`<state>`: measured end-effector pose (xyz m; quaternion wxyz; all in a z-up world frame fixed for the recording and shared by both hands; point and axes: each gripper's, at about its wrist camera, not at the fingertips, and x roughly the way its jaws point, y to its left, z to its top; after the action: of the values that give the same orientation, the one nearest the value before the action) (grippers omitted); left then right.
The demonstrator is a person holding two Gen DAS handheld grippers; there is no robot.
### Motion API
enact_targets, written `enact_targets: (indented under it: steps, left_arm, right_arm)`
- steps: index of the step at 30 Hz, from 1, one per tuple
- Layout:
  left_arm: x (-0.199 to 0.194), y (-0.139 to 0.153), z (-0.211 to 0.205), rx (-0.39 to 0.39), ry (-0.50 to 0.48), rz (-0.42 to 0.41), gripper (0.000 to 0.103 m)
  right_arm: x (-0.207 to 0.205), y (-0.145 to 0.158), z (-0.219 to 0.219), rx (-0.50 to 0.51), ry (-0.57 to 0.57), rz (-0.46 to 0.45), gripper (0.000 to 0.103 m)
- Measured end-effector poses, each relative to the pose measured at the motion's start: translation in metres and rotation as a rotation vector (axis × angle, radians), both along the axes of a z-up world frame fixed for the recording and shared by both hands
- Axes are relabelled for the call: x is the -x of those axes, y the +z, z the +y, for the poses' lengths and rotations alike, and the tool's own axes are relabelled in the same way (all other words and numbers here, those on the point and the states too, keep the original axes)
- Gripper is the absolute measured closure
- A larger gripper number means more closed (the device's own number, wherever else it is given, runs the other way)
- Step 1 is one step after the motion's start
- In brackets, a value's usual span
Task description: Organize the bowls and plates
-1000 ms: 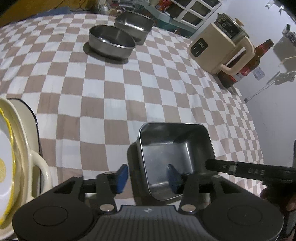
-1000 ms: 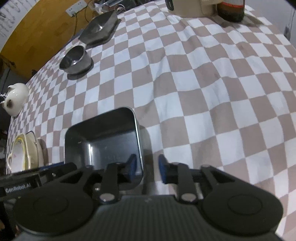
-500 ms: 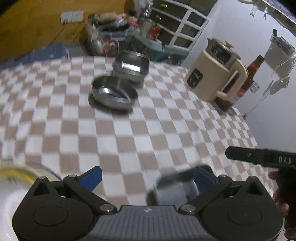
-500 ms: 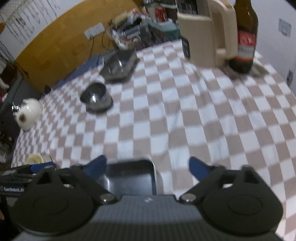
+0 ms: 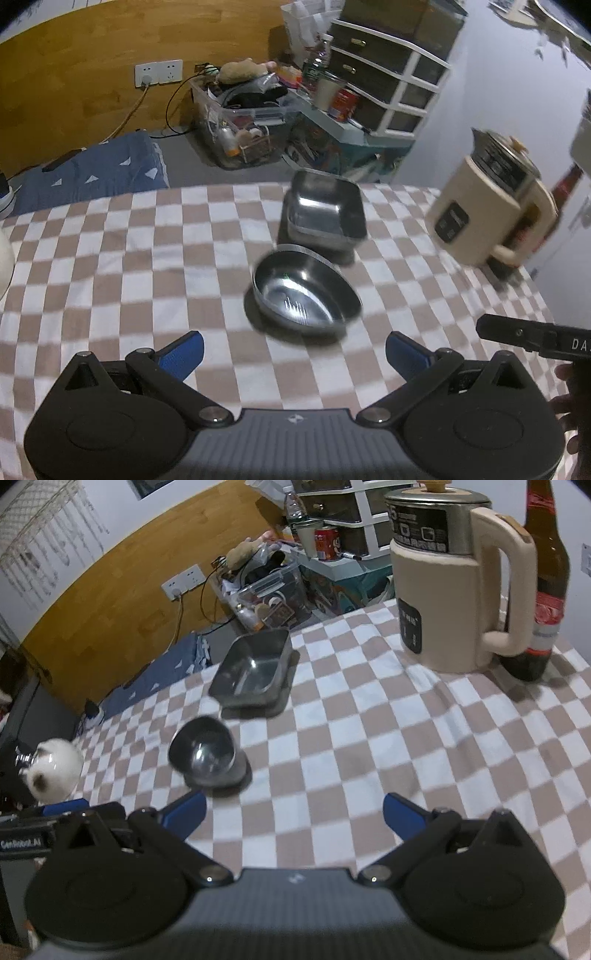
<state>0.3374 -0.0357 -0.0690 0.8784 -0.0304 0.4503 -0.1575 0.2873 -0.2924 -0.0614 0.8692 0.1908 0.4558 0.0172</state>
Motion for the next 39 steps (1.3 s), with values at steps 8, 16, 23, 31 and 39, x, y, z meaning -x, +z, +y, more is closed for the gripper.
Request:
enact_targets:
  steps: [8,16,23,31,39]
  left_arm:
    - [-0.074,-0.002,-0.015,0.09,0.054,-0.025,0.0]
    - [-0.115,-0.015,-0.046,0.269,0.032,0.035,0.007]
    - [-0.12,-0.03,-0.075,0.306,-0.041,0.091,0.022]
    - [-0.125,-0.055,-0.088,0.302,-0.07,0.173,0.026]
    - [-0.139,-0.061,-0.089,0.309,-0.01,0.176,0.035]
  right_arm:
    - [-0.077,0.009,-0.014,0.068,-0.021,-0.071,0.0]
    - [-0.175,0.006,-0.012,0.207,0.115,-0.122,0.0]
    - [-0.25,-0.02,0.002,0.191,0.328,-0.069,0.002]
    - [-0.306,-0.055,0.041,0.317,0.516,-0.024,0.033]
    - [-0.319,-0.068,0.052,0.359,0.607,-0.035,0.07]
